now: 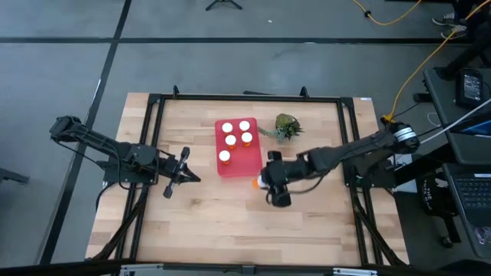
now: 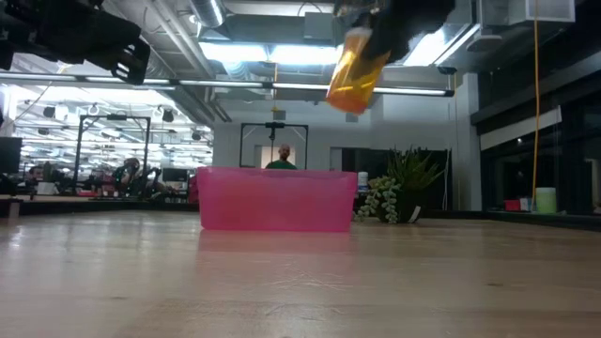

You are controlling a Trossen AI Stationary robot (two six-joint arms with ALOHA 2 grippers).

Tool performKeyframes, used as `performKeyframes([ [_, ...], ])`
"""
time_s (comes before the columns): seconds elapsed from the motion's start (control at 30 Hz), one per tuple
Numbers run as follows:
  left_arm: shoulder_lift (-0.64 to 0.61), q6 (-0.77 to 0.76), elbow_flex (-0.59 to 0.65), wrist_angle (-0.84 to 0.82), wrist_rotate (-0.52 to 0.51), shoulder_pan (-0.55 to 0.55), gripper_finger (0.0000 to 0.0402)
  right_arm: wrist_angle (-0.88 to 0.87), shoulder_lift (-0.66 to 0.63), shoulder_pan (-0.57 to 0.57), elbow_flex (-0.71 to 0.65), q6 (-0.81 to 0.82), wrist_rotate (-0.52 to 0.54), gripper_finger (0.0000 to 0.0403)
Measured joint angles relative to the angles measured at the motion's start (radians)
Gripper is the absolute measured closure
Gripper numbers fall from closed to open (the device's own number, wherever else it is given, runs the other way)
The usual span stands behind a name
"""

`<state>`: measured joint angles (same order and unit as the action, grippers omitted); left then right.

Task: Pick and place pill bottles into a basket
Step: Put the orange pill bottle into the red bin

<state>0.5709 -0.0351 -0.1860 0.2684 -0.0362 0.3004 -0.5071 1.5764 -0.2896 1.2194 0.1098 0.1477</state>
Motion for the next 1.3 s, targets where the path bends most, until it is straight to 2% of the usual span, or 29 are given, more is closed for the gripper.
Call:
performKeyframes([
  [0.2, 0.000, 0.039, 0.000, -0.002, -0.009, 0.000, 0.0398, 0.013, -0.004, 0.104, -0.015, -0.108, -0.097, 0.0185],
  [0.37, 0.000, 0.057, 0.000, -0.003, -0.021, -0.001, 0.0396, 0.068, -0.004, 0.178, -0.015, -0.168, -0.101, 0.0185],
  [0.47, 0.000, 0.082, 0.000, -0.003, -0.045, -0.001, 0.0397, 0.094, -0.002, 0.217, -0.015, -0.180, -0.110, 0.0185],
  [0.6, 0.000, 0.136, 0.000, -0.003, -0.103, -0.001, 0.0399, 0.155, 0.000, 0.267, -0.014, -0.194, -0.181, 0.0185],
  [0.87, 0.000, 0.138, 0.000, 0.000, -0.236, -0.001, 0.0395, 0.156, 0.000, 0.345, -0.014, -0.192, -0.194, 0.0185],
  [1.3, 0.000, 0.223, 0.000, 0.006, -0.245, -0.001, 0.0394, 0.138, 0.000, 0.436, 0.013, -0.144, -0.205, 0.0185],
])
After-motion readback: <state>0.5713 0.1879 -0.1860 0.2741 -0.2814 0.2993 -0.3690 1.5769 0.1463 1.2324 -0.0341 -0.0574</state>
